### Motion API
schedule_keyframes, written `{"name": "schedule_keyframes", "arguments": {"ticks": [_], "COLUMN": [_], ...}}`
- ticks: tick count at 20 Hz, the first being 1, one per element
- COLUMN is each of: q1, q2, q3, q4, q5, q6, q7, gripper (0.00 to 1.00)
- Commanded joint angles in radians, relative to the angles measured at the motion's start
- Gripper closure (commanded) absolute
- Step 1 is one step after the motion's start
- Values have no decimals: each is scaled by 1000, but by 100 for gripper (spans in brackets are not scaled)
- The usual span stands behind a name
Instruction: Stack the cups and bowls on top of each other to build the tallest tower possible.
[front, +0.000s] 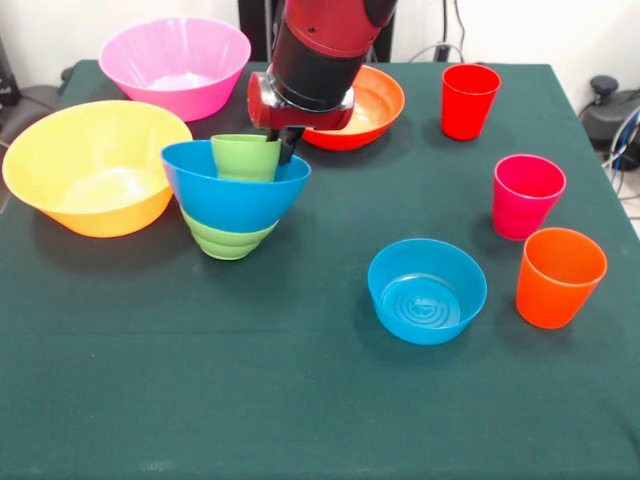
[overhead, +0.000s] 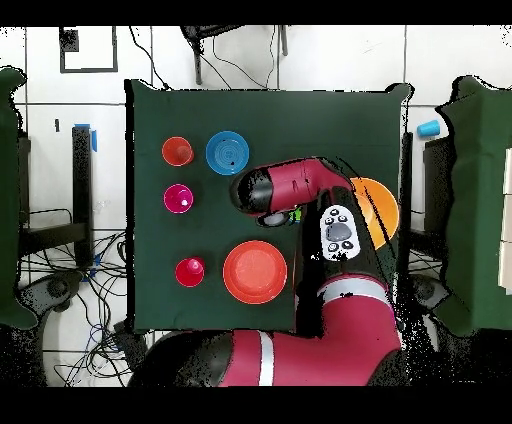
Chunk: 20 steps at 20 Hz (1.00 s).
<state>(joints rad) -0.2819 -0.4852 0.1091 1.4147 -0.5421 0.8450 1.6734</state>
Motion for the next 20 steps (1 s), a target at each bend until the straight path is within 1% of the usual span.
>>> {"name": "schedule_keyframes", "arguments": {"ticks": [1, 6, 20], "q1": [-17, -20, -28], "q2": [18, 17, -30], "q3": [135, 139, 138], "q4": [32, 22, 10], "q5": [-54, -68, -92], "q6": [85, 101, 136], "q7": [-306, -304, -316], "gripper": [100, 100, 100]}}
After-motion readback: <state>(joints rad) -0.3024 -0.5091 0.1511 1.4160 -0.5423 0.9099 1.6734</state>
